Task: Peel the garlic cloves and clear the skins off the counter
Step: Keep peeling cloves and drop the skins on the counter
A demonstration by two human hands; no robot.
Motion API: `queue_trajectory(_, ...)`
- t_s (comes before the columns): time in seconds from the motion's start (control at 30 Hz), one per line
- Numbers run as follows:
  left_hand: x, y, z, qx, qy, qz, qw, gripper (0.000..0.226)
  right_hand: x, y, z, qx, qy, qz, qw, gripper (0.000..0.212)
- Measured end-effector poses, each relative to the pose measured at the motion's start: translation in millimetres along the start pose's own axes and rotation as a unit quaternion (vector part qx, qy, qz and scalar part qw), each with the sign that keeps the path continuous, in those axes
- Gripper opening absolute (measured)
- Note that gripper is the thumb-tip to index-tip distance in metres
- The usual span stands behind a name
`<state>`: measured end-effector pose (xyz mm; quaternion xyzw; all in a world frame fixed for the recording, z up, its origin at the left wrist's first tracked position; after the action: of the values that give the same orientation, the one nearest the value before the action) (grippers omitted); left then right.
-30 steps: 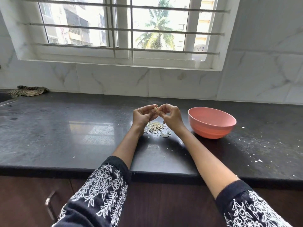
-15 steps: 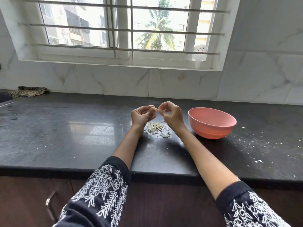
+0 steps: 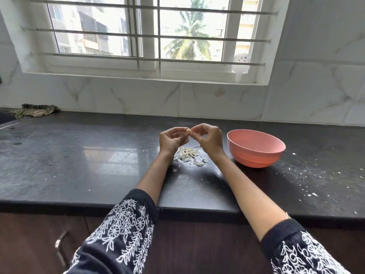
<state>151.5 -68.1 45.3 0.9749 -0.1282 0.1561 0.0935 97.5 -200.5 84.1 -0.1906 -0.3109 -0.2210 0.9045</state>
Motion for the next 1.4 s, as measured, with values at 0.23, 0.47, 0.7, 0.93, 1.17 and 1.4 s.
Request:
queue_trajectory(0.23,2,-7,-5,0.043,0.033,-0.037,0.998,0.011,-2,9,4,-0.074,-0.012,0.039,0.996,0.012)
queue_trajectory(0.47,2,-7,-6,0.071,0.048,-0.039,0.996,0.013,-2,8,5,-0.103,-0.015,0.046,0.993,0.009)
queue_trajectory(0.7,0,-4,-7,0.052,0.047,-0.029,0.997,0.008,-2,7,5,-0.09,-0.011,0.033,0.995,0.006)
queue_trajectory(0.93,0,-5,-4,0.032,0.037,-0.035,0.998,0.01,-3,8,3,-0.04,0.002,0.039,0.998,0.011)
queue_trajectory(1.17,1,-2,-2,0.02,0.027,-0.025,0.999,0.005,-2,6,0,-0.061,0.005,0.028,0.998,0.008)
queue_trajectory(1.4,1,3,0,0.016,0.022,-0.013,1.0,0.016,-4,5,-2,-0.129,0.009,0.012,0.992,0.013)
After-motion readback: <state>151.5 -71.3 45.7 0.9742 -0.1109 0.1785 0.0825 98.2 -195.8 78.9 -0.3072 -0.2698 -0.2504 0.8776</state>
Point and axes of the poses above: each hand's wrist, its own x-axis towards the middle knuckle, its own y-axis out of the palm, z = x × y, the point moved 10 cm from there along x, towards the middle knuckle, and after that the axes turned 8 degrees about x, right-handed, at the moved point
